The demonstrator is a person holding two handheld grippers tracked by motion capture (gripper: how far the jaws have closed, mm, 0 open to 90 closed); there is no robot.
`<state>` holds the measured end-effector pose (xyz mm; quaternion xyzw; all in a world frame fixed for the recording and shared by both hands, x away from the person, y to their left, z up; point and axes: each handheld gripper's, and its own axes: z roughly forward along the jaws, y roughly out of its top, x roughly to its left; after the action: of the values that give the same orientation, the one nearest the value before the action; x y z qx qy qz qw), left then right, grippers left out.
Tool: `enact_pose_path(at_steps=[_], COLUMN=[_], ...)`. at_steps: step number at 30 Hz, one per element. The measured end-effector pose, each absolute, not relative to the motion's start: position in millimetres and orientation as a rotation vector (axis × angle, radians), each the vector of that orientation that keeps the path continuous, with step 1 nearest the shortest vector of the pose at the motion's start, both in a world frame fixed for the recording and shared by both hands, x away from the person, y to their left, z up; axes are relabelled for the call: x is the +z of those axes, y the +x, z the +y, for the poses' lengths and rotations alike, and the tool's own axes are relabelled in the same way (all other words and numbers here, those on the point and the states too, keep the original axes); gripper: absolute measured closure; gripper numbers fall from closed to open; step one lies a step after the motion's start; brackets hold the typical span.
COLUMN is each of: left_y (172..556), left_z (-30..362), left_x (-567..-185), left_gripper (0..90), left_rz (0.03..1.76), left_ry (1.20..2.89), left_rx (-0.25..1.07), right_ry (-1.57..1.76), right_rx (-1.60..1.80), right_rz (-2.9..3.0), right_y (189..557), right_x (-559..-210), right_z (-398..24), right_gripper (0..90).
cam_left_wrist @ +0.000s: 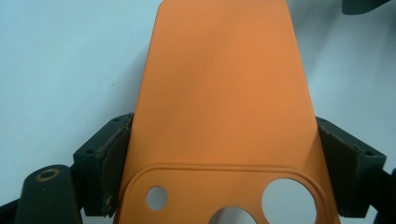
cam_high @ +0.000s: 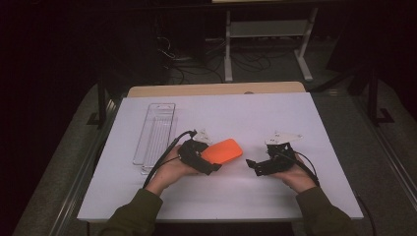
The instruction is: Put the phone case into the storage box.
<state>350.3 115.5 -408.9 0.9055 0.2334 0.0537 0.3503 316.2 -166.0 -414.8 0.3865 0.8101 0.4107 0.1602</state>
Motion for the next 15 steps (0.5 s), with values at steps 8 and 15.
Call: enact_pose_path(at_steps=[8, 15], left_y=[351.4, 351.4], left_z=[116.9, 117.6], left_x=[-408.3, -407.8], left_gripper=[15.5, 15.5], left_rz=[0.620, 0.614], left_ry=[2.345, 2.356], left_rx=[0.147, 0.151], right_ry=[1.084, 1.017], right_rx=[1.155, 1.138], right_rz=[2.289, 2.257], right_y=[316.2, 316.6], right_x=[-419.4, -418.2], right_z=[-160.5, -163.0], right_gripper=[0.9, 0.9])
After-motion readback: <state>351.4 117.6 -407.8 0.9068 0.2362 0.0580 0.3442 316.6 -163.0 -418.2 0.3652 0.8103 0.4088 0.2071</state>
